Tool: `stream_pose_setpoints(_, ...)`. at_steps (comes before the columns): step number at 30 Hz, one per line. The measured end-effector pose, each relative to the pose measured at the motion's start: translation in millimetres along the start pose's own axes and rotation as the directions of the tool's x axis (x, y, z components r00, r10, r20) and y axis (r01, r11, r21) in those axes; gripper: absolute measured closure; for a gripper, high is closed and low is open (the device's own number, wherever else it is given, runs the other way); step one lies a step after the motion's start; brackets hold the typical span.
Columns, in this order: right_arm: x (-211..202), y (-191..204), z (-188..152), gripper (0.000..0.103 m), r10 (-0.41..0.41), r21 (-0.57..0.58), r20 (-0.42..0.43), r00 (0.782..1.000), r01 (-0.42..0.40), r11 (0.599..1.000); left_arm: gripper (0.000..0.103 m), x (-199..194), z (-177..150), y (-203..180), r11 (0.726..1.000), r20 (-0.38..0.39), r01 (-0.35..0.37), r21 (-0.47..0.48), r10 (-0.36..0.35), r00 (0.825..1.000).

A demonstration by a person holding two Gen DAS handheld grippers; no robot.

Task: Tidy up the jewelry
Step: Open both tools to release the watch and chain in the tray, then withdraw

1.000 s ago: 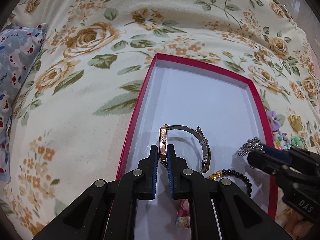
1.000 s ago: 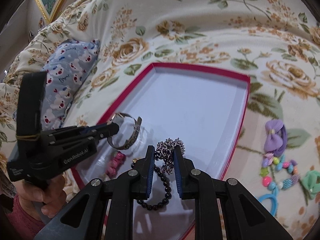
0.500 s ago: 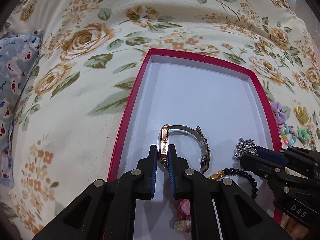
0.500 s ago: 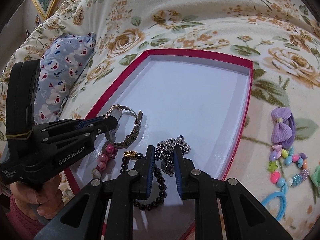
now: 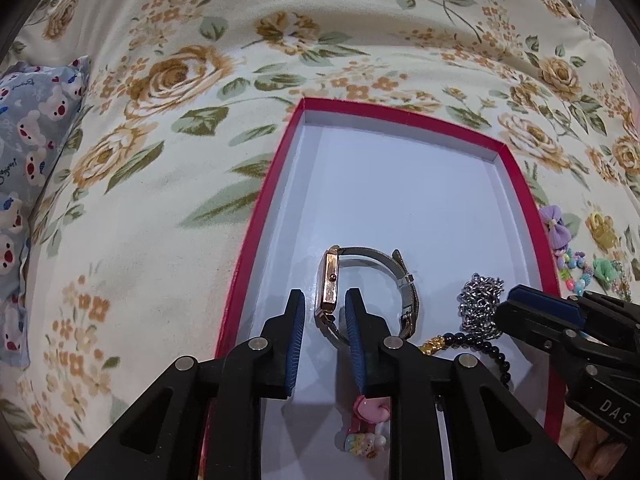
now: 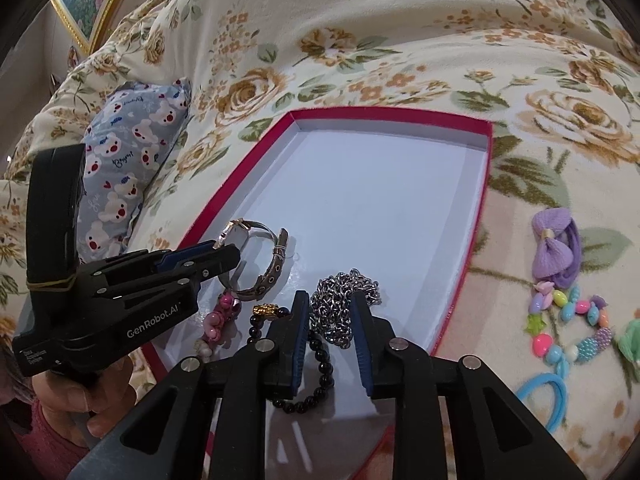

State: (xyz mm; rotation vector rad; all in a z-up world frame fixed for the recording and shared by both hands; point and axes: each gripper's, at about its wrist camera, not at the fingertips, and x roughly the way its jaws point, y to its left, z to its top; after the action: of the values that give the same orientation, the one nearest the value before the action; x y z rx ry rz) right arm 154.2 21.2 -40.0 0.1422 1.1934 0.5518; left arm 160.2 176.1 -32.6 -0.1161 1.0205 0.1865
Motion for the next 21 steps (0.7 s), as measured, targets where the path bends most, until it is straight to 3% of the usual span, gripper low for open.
stream_pose_setpoints(1,-5.6,-0.3,0.0,0.068,0.005,0.004,0.012,1.000,-0.005,1.000,0.077,-3.0,-1.0,0.9,1.000,0.007,-0.002,-0.004,0.002,1.000)
stream_pose_setpoints(4,-23.2,-2.0,0.6,0.062,0.010,0.015,0.052,0.999,-0.011,1.000,0.053,-14.5,-5.4,3.3,0.999,0.034,0.004,-0.033,-0.003,0.999)
stream_pose_setpoints(15,-91.2,-32.5,-16.1,0.049,-0.089,0.064,0.167,0.982,0.079,0.995,0.047,-46.6,-34.8,6.8,0.984,0.059,0.077,-0.159,-0.068,0.996)
stream_pose_setpoints(21,-116.8,-58.6,-33.0,0.048,-0.154,0.119,0.187,0.970,0.133,0.984,0.046,-54.9,-42.0,-0.5,0.980,0.054,0.102,-0.170,-0.094,0.994)
